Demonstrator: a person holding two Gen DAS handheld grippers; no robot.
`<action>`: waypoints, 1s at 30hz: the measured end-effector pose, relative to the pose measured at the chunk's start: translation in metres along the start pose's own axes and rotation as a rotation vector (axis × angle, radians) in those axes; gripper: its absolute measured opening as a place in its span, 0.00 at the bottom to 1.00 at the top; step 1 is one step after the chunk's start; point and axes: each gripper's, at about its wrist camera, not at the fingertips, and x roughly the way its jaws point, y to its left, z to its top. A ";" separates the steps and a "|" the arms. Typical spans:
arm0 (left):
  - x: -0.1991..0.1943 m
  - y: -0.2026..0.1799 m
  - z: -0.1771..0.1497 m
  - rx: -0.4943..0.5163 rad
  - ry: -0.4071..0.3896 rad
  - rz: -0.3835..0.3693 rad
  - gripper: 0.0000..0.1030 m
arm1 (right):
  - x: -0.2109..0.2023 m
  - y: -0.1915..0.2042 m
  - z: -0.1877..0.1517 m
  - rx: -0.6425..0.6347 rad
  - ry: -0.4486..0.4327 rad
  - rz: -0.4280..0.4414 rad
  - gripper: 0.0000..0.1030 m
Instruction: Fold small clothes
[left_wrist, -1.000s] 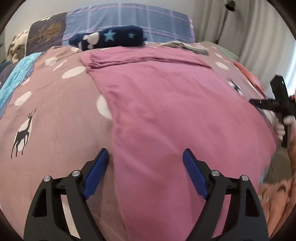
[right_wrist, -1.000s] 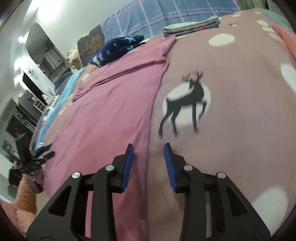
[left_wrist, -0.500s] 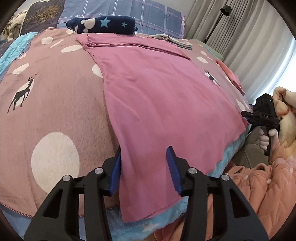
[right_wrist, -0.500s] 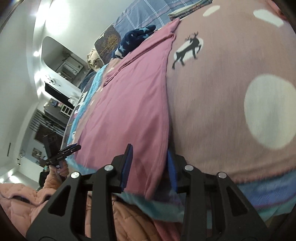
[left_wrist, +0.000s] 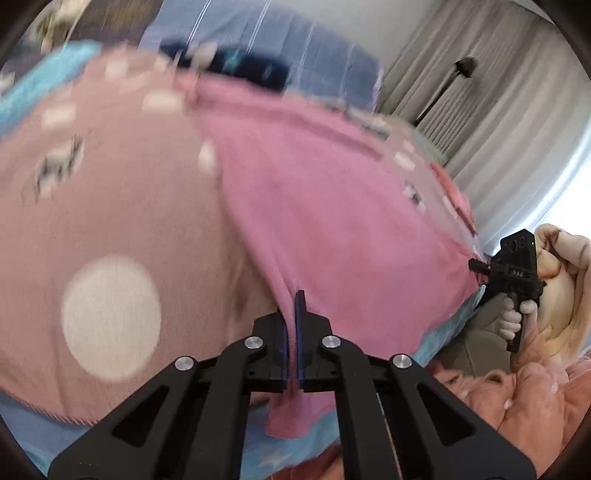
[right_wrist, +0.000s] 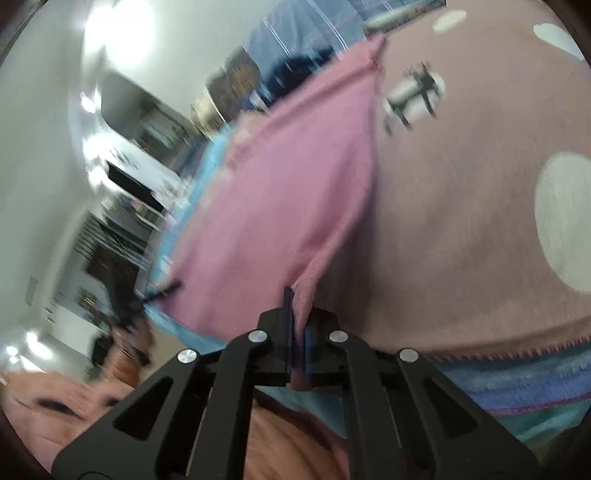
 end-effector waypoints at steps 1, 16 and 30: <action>-0.007 -0.007 0.006 0.019 -0.035 -0.006 0.03 | -0.006 0.008 0.007 -0.019 -0.028 0.016 0.04; -0.132 -0.085 0.058 0.112 -0.472 0.050 0.04 | -0.119 0.133 0.027 -0.366 -0.414 -0.110 0.03; -0.017 -0.020 0.117 -0.029 -0.257 0.158 0.04 | -0.009 0.052 0.109 -0.187 -0.309 -0.222 0.03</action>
